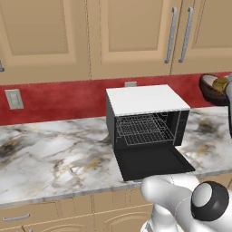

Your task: Pick up the heated bread from the toaster oven and place it in the bowl. Then move the bread bowl to the dining counter.

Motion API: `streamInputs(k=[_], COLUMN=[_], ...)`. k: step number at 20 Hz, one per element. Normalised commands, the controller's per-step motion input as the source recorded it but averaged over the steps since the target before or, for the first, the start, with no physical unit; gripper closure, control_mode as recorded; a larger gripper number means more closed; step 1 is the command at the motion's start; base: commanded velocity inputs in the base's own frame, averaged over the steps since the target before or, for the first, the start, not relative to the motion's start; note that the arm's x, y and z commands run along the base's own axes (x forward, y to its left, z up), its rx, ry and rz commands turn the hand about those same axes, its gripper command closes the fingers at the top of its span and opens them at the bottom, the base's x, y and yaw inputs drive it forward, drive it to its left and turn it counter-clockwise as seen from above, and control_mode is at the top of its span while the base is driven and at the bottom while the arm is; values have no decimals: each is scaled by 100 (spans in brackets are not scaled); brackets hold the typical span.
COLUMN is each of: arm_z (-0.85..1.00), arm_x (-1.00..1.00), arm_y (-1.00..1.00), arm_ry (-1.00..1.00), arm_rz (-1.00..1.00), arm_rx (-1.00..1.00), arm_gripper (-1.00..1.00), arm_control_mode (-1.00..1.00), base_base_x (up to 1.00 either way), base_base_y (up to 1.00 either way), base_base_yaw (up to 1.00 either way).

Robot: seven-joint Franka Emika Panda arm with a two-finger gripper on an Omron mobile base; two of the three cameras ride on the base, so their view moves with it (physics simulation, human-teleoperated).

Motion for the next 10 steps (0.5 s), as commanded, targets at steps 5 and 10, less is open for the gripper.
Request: streamInputs(k=[5,10], arm_z=[13,8], arm_x=[-11,-19], arm_y=[42,33], arm_ry=[0,0], arm_rz=[16,23], arm_rx=[0,0], arm_gripper=[100,100], arm_control_mode=[-100,-100], base_base_x=[0,0], base_base_y=[0,0], base_base_yaw=[0,0])
